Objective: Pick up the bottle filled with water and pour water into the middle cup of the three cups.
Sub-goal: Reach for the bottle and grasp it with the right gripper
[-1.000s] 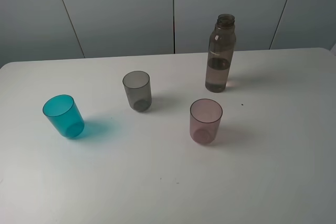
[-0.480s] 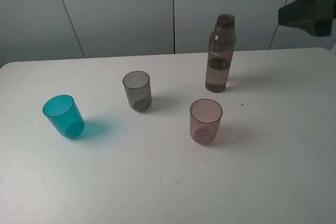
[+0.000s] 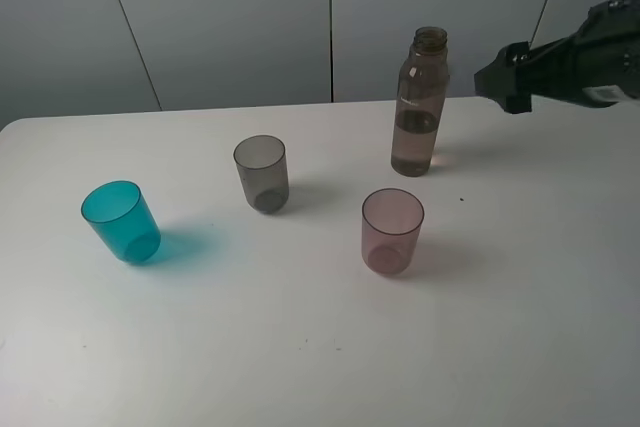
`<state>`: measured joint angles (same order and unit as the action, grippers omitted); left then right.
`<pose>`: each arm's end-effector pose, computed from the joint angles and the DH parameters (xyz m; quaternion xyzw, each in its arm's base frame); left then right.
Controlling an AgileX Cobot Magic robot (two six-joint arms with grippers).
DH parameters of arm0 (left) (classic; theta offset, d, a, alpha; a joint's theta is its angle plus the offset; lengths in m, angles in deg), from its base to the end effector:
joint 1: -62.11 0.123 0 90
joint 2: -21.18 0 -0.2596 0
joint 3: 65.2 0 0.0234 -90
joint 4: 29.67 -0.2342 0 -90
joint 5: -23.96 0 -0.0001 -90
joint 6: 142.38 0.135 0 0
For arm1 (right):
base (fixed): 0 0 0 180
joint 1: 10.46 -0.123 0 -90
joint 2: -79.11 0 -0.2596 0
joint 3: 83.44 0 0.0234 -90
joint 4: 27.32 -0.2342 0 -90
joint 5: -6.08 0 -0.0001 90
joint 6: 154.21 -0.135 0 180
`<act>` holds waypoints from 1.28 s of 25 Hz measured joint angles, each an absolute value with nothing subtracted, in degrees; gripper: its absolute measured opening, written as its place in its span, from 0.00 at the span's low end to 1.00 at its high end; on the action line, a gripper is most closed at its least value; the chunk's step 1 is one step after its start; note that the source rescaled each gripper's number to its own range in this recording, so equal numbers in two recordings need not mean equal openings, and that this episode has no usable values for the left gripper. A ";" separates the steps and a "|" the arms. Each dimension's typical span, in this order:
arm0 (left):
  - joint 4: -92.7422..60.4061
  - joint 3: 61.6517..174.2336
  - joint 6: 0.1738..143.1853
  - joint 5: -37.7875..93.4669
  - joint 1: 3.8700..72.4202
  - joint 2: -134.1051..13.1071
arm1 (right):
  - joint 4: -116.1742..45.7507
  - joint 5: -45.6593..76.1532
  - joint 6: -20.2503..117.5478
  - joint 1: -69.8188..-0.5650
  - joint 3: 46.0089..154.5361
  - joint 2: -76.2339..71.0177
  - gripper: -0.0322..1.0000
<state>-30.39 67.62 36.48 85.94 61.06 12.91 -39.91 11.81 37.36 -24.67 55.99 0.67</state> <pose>0.0425 0.0007 0.2502 -0.0010 0.8546 -0.0037 0.5193 0.2660 0.0704 0.2075 -0.1072 0.8789 0.0709 0.4595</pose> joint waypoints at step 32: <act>-30.39 67.62 36.48 85.94 61.06 12.91 | -8.37 -32.85 14.21 -22.42 51.37 -31.50 1.00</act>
<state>-30.39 67.62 36.48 85.94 61.06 12.91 -8.37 -32.85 14.21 -22.42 51.37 -31.50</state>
